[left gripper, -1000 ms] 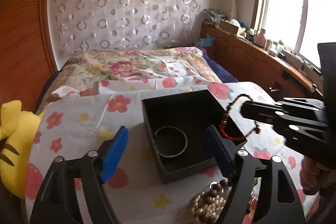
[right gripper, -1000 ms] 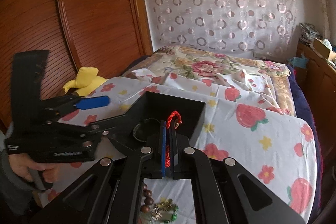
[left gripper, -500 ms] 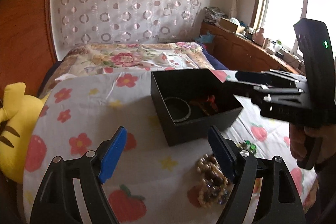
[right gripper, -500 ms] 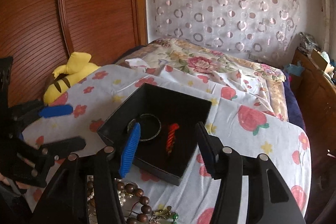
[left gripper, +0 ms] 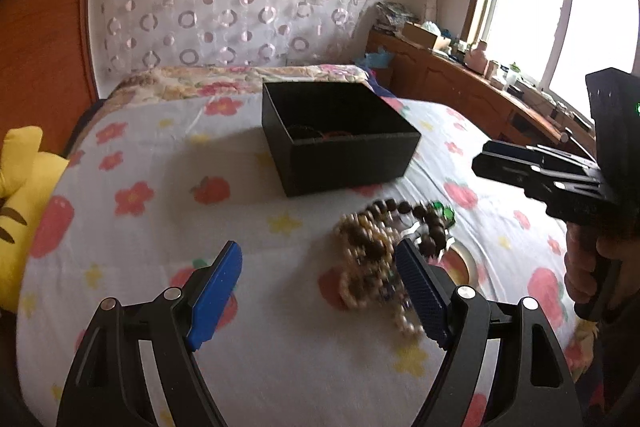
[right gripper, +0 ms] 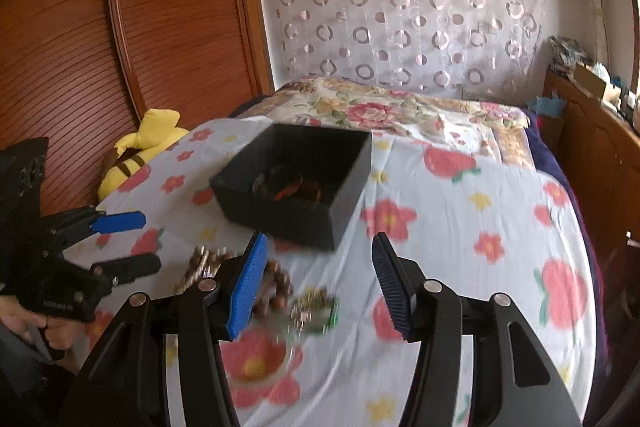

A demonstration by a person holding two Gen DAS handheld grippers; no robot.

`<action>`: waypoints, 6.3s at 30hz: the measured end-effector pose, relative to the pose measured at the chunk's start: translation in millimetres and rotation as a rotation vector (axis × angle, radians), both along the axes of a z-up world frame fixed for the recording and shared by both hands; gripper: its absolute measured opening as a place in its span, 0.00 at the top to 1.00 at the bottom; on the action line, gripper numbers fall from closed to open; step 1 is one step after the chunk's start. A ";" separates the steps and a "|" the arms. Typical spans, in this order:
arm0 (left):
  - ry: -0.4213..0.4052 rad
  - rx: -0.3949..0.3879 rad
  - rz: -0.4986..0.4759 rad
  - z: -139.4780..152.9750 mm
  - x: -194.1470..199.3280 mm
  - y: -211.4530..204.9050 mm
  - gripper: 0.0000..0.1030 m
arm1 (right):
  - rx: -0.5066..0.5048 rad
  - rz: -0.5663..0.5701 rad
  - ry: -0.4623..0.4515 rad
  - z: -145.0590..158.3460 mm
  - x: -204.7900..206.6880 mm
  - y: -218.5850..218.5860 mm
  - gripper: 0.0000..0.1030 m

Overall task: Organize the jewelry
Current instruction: 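Grasp the pearl necklace with the left tool and lift it, then grasp the brown bead bracelet with the right tool, drop it in the box while left holds necklace, then lower the pearl necklace into the black box and open the left tool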

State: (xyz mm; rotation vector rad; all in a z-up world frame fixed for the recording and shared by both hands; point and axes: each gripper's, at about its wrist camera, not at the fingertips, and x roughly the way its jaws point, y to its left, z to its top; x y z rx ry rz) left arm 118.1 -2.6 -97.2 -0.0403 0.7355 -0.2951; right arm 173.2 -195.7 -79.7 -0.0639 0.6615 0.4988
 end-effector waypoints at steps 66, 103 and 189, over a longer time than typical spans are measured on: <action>-0.213 -0.127 -0.093 91.0 -36.3 3.8 0.96 | 0.022 -0.008 0.135 -49.8 -25.8 -13.1 0.45; -0.285 -0.122 0.012 117.1 -55.6 60.4 0.96 | -0.192 0.259 0.226 -40.0 27.2 87.6 0.60; -0.139 0.072 0.006 83.0 95.8 -18.6 0.53 | -0.054 0.083 0.003 27.8 32.6 9.3 0.65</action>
